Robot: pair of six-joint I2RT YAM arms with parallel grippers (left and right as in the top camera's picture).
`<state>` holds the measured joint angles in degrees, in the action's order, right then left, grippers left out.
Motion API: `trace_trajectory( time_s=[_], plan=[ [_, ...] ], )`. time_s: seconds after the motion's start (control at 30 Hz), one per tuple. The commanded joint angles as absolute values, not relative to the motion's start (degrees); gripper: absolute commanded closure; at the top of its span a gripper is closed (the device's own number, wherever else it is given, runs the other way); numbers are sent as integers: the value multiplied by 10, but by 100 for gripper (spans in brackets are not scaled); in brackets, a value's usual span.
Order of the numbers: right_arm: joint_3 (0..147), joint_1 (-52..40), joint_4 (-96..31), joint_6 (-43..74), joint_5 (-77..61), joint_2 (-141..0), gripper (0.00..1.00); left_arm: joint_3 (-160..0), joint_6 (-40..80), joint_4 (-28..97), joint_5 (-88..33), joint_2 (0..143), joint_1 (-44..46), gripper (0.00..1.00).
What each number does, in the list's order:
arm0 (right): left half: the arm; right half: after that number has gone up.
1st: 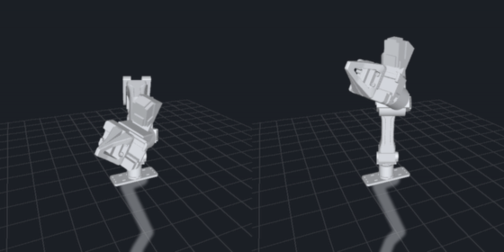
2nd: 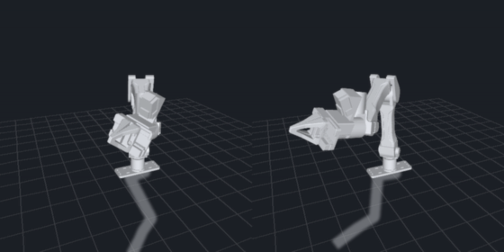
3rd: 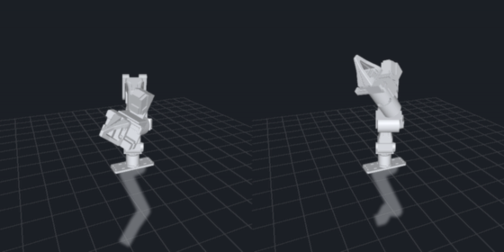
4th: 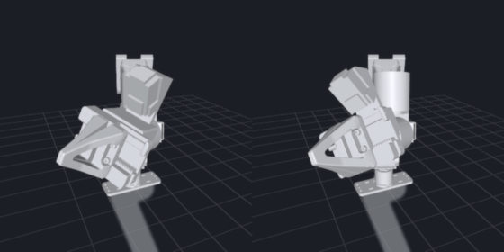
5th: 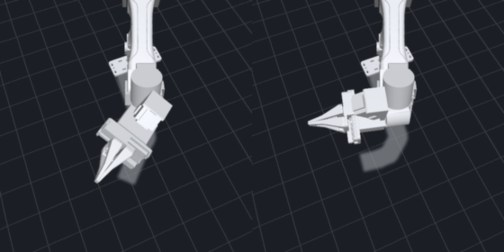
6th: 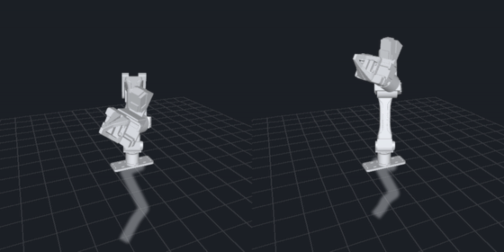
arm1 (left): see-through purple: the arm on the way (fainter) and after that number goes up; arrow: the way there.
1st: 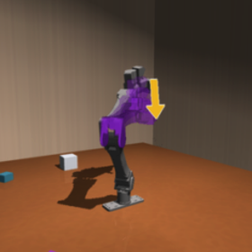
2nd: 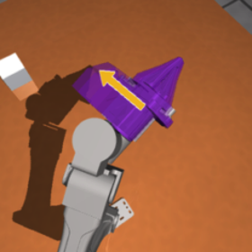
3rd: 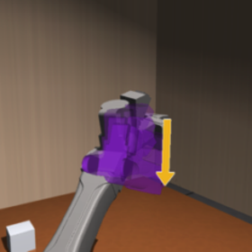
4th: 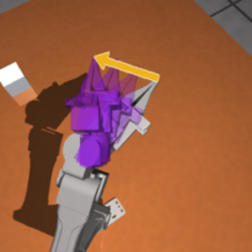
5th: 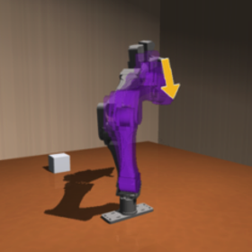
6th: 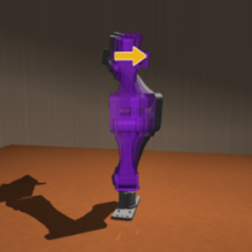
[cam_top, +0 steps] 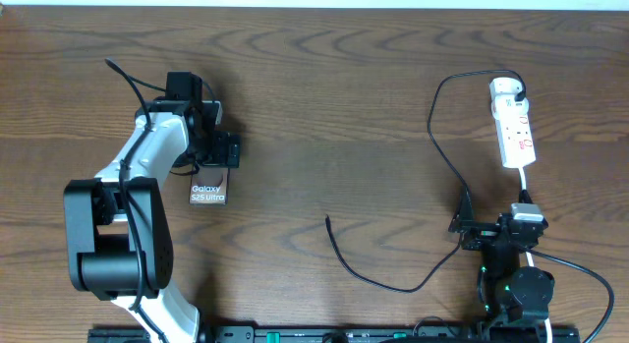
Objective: Plug charger to phone and switch on socket
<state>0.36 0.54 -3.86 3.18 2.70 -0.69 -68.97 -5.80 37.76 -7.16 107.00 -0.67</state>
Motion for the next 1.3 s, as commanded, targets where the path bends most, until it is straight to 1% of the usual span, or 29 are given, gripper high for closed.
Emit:
trace_trajectory(
  time_s=[0.0,0.6,1.27],
  plan=[
    [3,9,-41,25,26,-3,1,-688,-56,378,-68,1075,-8,2],
    [3,9,-41,25,26,-3,1,-671,-64,378,-68,1075,-8,2],
    [3,9,-41,25,26,-3,1,-635,-74,342,-68,1075,-8,2]
  ],
)
